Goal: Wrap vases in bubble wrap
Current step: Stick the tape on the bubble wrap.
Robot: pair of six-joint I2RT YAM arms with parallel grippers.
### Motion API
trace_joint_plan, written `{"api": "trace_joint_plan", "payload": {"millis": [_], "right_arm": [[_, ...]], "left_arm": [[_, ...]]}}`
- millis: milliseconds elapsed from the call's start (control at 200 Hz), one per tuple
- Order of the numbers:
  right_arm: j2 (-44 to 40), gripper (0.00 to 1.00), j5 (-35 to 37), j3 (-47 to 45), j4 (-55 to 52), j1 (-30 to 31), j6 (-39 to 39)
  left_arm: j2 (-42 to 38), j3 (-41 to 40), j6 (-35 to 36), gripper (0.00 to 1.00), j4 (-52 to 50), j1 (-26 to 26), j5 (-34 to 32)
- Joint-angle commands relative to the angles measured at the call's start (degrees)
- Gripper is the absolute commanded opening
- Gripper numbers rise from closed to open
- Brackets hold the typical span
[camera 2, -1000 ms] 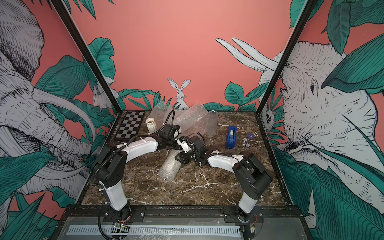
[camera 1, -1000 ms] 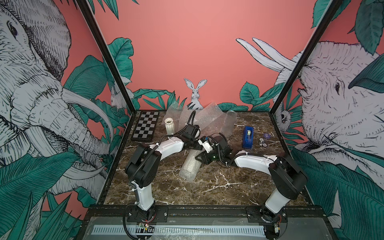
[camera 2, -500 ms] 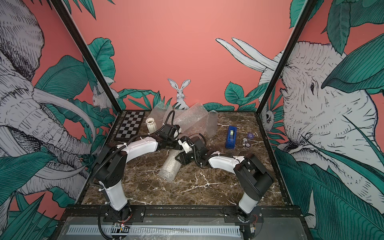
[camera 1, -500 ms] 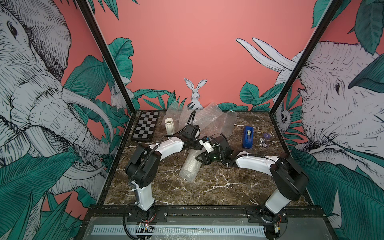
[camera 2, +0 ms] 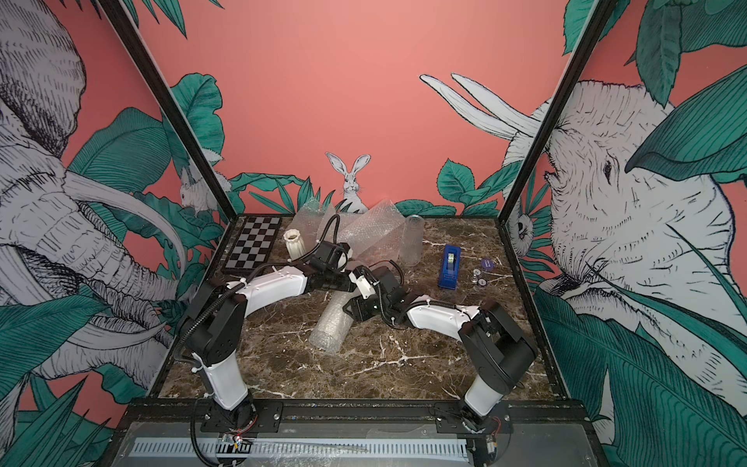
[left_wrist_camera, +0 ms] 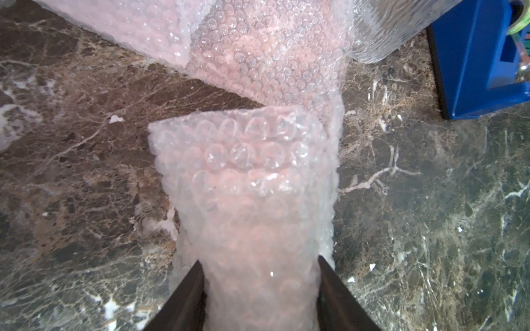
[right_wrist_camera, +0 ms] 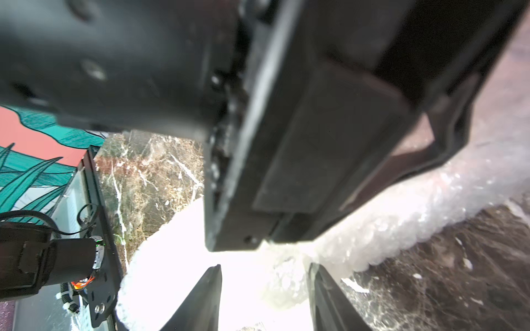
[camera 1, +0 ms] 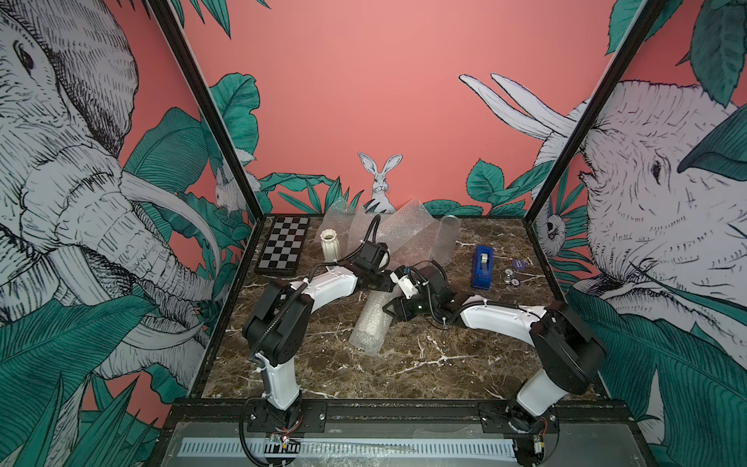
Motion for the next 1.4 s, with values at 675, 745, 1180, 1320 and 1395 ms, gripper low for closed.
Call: {"api": "trace_joint_plan", "payload": {"millis": [675, 745, 1180, 1320, 1395], "right_arm": [[-4.47, 0.27, -5.64, 1.91, -8.4, 1.16, -8.05], [-3.68, 0.33, -5.14, 2.35, -8.92, 1.52, -8.48], [2.53, 0.21, -3.6, 6.8, -10.67, 1.5, -8.93], [3.85, 0.16, -2.67, 7.44, -10.05, 1.49, -8.63], [4.13, 0.11, -2.48, 7.54, -9.79, 1.5, -8.38]], "left_arm": [[-0.56, -1.52, -0.39, 0.53, -7.01, -0.7, -0.16], [-0.68, -1.54, -0.35, 0.53, -7.11, -0.7, -0.23], [-0.54, -1.41, -0.35, 0.52, -7.26, -0.71, 0.06], [-0.83, -1.64, -0.52, 0.52, -7.03, -0.74, 0.17], [-0.99, -1.74, -0.43, 0.52, -7.23, -0.74, 0.12]]}}
